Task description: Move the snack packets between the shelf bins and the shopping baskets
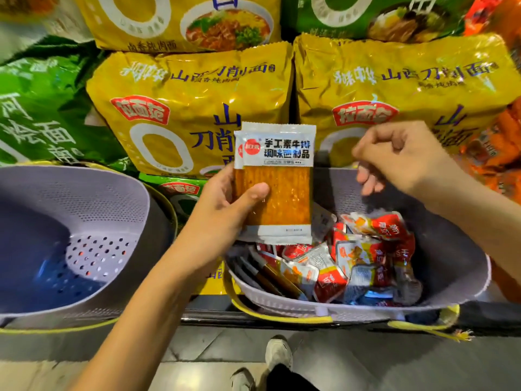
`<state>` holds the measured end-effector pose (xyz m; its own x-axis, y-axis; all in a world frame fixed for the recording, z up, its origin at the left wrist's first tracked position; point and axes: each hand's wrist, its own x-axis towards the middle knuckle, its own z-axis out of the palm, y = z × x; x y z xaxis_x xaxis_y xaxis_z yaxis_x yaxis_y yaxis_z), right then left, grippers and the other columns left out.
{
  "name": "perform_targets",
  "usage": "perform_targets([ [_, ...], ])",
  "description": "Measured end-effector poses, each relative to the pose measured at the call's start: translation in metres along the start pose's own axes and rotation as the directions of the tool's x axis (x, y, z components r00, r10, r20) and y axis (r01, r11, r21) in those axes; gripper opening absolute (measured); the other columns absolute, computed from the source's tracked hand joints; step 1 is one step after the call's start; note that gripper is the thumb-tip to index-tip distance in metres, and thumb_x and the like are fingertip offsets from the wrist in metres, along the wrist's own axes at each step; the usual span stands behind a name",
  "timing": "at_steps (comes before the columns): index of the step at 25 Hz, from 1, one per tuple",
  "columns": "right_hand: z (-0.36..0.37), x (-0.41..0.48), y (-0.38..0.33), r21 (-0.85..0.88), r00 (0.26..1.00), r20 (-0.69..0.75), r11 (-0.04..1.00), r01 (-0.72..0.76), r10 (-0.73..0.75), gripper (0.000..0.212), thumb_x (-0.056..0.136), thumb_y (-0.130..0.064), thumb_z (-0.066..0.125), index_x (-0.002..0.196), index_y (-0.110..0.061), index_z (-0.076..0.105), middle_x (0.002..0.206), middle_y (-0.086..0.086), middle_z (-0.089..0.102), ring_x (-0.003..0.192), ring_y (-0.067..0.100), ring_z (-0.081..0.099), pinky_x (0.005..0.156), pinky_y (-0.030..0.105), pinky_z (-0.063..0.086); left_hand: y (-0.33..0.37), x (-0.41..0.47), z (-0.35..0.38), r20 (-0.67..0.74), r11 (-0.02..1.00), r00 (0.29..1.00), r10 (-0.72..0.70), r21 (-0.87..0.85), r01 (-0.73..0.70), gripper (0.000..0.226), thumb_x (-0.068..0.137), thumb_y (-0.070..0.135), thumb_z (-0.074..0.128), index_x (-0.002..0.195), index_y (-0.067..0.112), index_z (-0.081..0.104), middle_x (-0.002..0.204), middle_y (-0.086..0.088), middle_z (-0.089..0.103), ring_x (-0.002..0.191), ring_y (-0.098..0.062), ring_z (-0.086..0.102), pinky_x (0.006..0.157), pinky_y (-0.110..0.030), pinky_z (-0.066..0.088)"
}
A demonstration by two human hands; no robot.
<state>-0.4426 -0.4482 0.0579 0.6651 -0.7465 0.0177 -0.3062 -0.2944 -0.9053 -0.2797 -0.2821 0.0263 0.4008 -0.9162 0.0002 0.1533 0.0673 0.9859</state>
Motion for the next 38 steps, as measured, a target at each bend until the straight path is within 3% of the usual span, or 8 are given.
perform_targets([
  [4, 0.04, -0.02, 0.013, -0.659, 0.716, 0.579, 0.741, 0.128, 0.39, 0.025, 0.089, -0.039, 0.055, 0.08, -0.018, 0.063, 0.063, -0.012, 0.061, 0.067, 0.013, 0.057, 0.064, 0.028, 0.044, -0.001, -0.006, -0.012, -0.107, 1.0, 0.994, -0.01, -0.005, 0.009, 0.027, 0.091, 0.008, 0.047, 0.116, 0.013, 0.055, 0.105, 0.005, 0.07, 0.099, -0.008, 0.065, 0.083, -0.023, 0.054],
  [6, 0.076, -0.021, 0.016, -0.67, 0.615, 0.68, 0.679, 0.299, 0.4, 0.04, 0.091, -0.051, 0.048, 0.089, -0.012, 0.059, 0.081, 0.001, 0.063, 0.08, 0.019, 0.057, 0.073, 0.032, 0.045, -0.001, -0.007, -0.013, -0.128, 1.0, 0.991, -0.026, -0.017, 0.024, 0.025, 0.092, 0.006, 0.045, 0.112, 0.016, 0.056, 0.099, 0.008, 0.071, 0.095, -0.005, 0.066, 0.081, -0.022, 0.055],
  [9, 0.11, -0.016, 0.029, -0.602, 0.537, 0.758, 0.713, 0.358, 0.37, 0.038, 0.096, -0.036, 0.048, 0.071, -0.007, 0.049, 0.063, 0.007, 0.052, 0.052, 0.009, 0.046, 0.054, 0.022, 0.038, 0.001, -0.006, -0.011, -0.173, 0.999, 0.984, -0.039, -0.018, 0.037, 0.024, 0.095, 0.004, 0.042, 0.106, 0.019, 0.058, 0.09, 0.012, 0.072, 0.088, -0.001, 0.066, 0.079, -0.021, 0.055],
  [14, 0.101, -0.005, 0.052, -0.457, 0.559, 0.73, 0.889, -0.029, 0.393, 0.044, 0.091, -0.024, 0.061, 0.125, 0.001, 0.052, 0.081, 0.005, 0.058, 0.066, 0.014, 0.058, 0.063, 0.025, 0.056, 0.003, -0.009, -0.006, -0.264, 0.998, 0.963, -0.059, 0.014, 0.065, 0.028, 0.095, 0.002, 0.037, 0.094, 0.021, 0.058, 0.074, 0.019, 0.07, 0.072, 0.006, 0.064, 0.067, -0.015, 0.052],
  [17, 0.083, -0.004, 0.048, -0.413, 0.559, 0.705, 0.893, -0.177, 0.436, 0.019, 0.091, -0.02, 0.06, 0.101, -0.003, 0.063, 0.072, -0.005, 0.066, 0.06, 0.004, 0.059, 0.062, 0.02, 0.055, 0.004, -0.01, -0.005, -0.287, 0.997, 0.955, -0.076, 0.007, 0.081, 0.028, 0.096, 0.004, 0.038, 0.093, 0.023, 0.058, 0.073, 0.019, 0.07, 0.069, 0.006, 0.064, 0.068, -0.018, 0.052],
  [24, -0.006, -0.026, 0.004, -0.125, 0.856, 0.448, 0.966, -0.227, 0.259, 0.013, 0.083, -0.018, 0.066, 0.091, -0.009, 0.07, 0.067, -0.001, 0.067, 0.054, 0.007, 0.056, 0.047, 0.013, 0.043, 0.007, -0.012, -0.005, -0.327, 0.999, 0.944, -0.044, 0.017, 0.052, 0.03, 0.097, 0.006, 0.038, 0.093, 0.027, 0.059, 0.077, 0.02, 0.068, 0.07, 0.009, 0.062, 0.068, -0.016, 0.05],
  [29, -0.025, -0.033, -0.011, 0.301, 0.918, 0.392, 0.933, -0.197, 0.067, 0.077, 0.037, -0.05, 0.091, 0.103, -0.015, 0.073, 0.1, 0.009, 0.073, 0.078, 0.014, 0.07, 0.068, 0.028, 0.057, 0.01, -0.014, -0.003, -0.329, 0.999, 0.943, -0.049, 0.0, 0.052, 0.029, 0.097, 0.007, 0.038, 0.093, 0.028, 0.058, 0.078, 0.018, 0.068, 0.069, 0.009, 0.062, 0.064, -0.013, 0.05],
  [38, 0.065, -0.035, -0.025, 0.4, 0.99, 0.11, 0.908, -0.125, 0.088, 0.027, 0.055, -0.021, 0.073, 0.078, -0.01, 0.064, 0.058, -0.003, 0.065, 0.052, 0.006, 0.059, 0.047, 0.016, 0.05, 0.006, -0.021, 0.007, -0.205, 0.993, 0.976, -0.068, -0.113, 0.046, 0.028, 0.09, 0.028, 0.052, 0.117, 0.022, 0.058, 0.102, 0.008, 0.07, 0.086, -0.001, 0.068, 0.066, -0.017, 0.054],
])
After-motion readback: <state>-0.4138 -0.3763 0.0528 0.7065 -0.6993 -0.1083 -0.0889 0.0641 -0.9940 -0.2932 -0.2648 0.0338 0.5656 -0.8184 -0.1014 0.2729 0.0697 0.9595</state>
